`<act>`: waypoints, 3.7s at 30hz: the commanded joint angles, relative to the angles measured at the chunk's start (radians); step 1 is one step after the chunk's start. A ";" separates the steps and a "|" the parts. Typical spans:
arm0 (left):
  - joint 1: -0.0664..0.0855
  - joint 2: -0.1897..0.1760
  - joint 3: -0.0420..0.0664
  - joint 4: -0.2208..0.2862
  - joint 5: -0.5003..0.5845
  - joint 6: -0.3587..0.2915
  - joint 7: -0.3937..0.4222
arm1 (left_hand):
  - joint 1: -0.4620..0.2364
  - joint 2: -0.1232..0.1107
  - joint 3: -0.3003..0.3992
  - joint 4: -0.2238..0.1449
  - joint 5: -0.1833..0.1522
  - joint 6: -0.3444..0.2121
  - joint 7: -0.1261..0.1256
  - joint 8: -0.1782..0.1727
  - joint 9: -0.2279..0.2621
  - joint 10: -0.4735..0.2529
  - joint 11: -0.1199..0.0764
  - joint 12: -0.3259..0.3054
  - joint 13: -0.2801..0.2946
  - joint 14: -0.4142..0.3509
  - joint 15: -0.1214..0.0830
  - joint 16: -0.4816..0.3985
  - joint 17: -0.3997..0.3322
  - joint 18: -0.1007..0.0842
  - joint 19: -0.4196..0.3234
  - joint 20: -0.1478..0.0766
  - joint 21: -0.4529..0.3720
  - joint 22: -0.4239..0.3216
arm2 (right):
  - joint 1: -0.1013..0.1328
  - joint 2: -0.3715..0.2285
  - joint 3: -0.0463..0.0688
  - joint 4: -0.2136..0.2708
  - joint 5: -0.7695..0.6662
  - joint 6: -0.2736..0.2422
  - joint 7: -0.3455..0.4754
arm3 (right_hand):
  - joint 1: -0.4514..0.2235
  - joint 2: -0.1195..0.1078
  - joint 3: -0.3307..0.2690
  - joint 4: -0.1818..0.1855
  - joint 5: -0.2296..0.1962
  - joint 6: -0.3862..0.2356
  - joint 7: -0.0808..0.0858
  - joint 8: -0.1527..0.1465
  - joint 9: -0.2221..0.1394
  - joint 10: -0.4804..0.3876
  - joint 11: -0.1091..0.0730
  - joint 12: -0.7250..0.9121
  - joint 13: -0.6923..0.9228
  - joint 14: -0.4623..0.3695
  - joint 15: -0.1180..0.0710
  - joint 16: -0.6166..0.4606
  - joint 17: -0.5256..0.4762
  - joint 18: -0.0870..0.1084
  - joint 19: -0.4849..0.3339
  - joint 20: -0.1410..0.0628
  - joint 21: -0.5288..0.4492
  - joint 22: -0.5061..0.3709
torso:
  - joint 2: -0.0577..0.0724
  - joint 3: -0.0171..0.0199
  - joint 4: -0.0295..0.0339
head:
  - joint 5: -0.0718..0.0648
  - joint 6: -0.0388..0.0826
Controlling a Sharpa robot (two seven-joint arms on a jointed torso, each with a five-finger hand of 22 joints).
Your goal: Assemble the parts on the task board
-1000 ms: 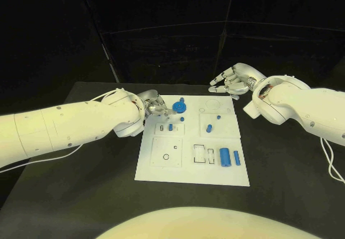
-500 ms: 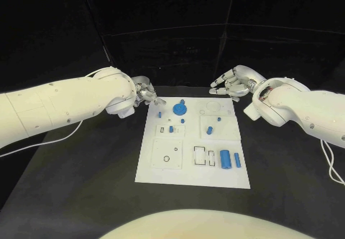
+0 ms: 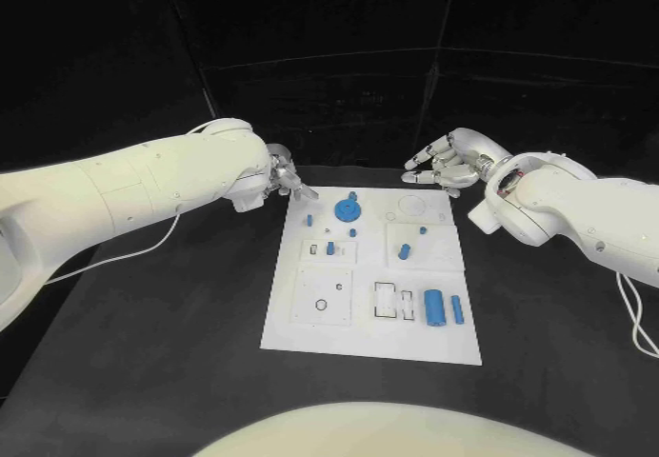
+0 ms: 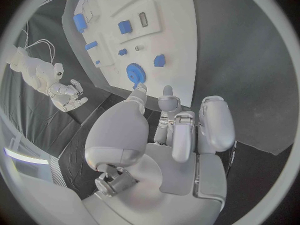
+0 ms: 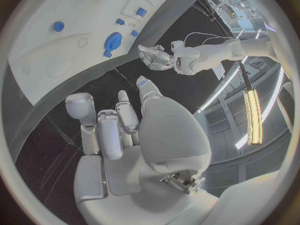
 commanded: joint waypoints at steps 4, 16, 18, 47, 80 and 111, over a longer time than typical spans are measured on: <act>-0.008 0.039 0.001 -0.054 -0.022 0.082 0.028 | -0.003 0.005 -0.025 0.015 -0.007 0.010 -0.001 -0.006 -0.010 0.007 0.000 0.008 0.006 0.102 0.004 0.005 0.263 0.008 0.010 0.004 0.005 0.002 | 0.002 0.003 0.001 -0.001 -0.002 0.003 0.006 | 0.002 0.006 -0.001 0.003 0.007 -0.004 -0.004 0.007 -0.001 -0.004 0.001 0.000 -0.001 0.057 -0.006 -0.007 0.060 0.013 -0.006 -0.003 -0.003 -0.001 | -0.001 0.0010 0.0007 | 0.001 0.001; -0.019 0.075 0.001 -0.098 -0.025 0.117 0.024 | 0.013 0.018 -0.037 0.020 -0.006 0.016 -0.002 -0.008 -0.019 0.011 -0.001 0.016 0.013 0.102 0.003 0.005 0.263 0.006 0.013 0.003 0.013 0.010 | 0.002 0.005 0.001 -0.004 -0.002 0.005 0.005 | 0.002 0.007 -0.001 0.003 0.007 -0.004 -0.004 0.007 -0.001 -0.005 0.001 -0.001 -0.001 0.057 -0.006 -0.006 0.060 0.013 -0.006 -0.003 -0.003 0.000 | 0.000 0.0016 0.0003 | -0.001 -0.005; -0.020 0.077 0.001 -0.101 -0.025 0.131 0.019 | 0.020 0.021 -0.038 0.018 -0.005 0.017 -0.002 -0.009 -0.021 0.011 -0.001 0.016 0.012 0.102 0.003 0.005 0.263 0.005 0.014 0.003 0.014 0.012 | 0.002 0.005 0.001 -0.004 -0.002 0.005 0.006 | 0.002 0.007 -0.001 0.003 0.007 -0.004 -0.004 0.007 -0.001 -0.005 0.001 -0.001 -0.001 0.057 -0.006 -0.006 0.060 0.013 -0.006 -0.003 -0.003 0.000 | 0.000 0.0015 0.0002 | -0.001 -0.006; -0.027 0.088 0.001 -0.113 -0.047 0.234 0.007 | 0.070 0.049 -0.048 0.004 -0.004 0.025 -0.002 -0.012 -0.037 0.010 -0.002 0.018 0.010 0.102 0.002 0.005 0.263 0.003 0.017 0.003 0.025 0.024 | 0.002 0.011 0.000 -0.009 -0.002 0.002 0.009 | 0.002 0.010 -0.002 0.006 0.007 -0.006 -0.003 0.006 -0.002 -0.004 0.002 0.000 -0.001 0.057 -0.006 -0.006 0.061 0.013 -0.006 -0.003 -0.004 0.000 | -0.001 0.0016 0.0010 | -0.007 -0.011; -0.027 0.096 0.001 -0.112 -0.038 0.197 0.025 | 0.111 0.089 -0.039 -0.012 -0.004 0.027 0.000 -0.017 -0.052 0.019 -0.001 0.033 0.028 0.102 0.003 0.005 0.263 0.003 0.017 0.003 0.023 0.024 | 0.002 0.022 0.000 -0.016 -0.002 0.011 0.012 | 0.002 0.010 -0.002 0.006 0.007 -0.006 -0.003 0.006 -0.002 -0.004 0.002 0.000 -0.001 0.057 -0.006 -0.006 0.061 0.013 -0.006 -0.003 -0.004 0.000 | -0.001 0.0015 -0.0001 | -0.001 -0.014; -0.027 0.114 0.001 -0.138 -0.038 0.233 0.008 | 0.175 0.133 -0.002 -0.052 -0.005 0.034 -0.005 -0.025 -0.073 0.024 -0.005 0.044 0.039 0.102 -0.001 0.005 0.263 0.001 0.021 0.000 0.034 0.036 | 0.002 0.028 0.000 -0.018 -0.002 0.020 0.012 | 0.002 0.011 -0.003 0.007 0.007 -0.008 -0.003 0.006 -0.002 -0.005 0.002 -0.001 -0.002 0.056 -0.006 -0.007 0.059 0.013 -0.006 -0.003 -0.004 -0.002 | -0.001 0.0014 0.0003 | -0.003 -0.018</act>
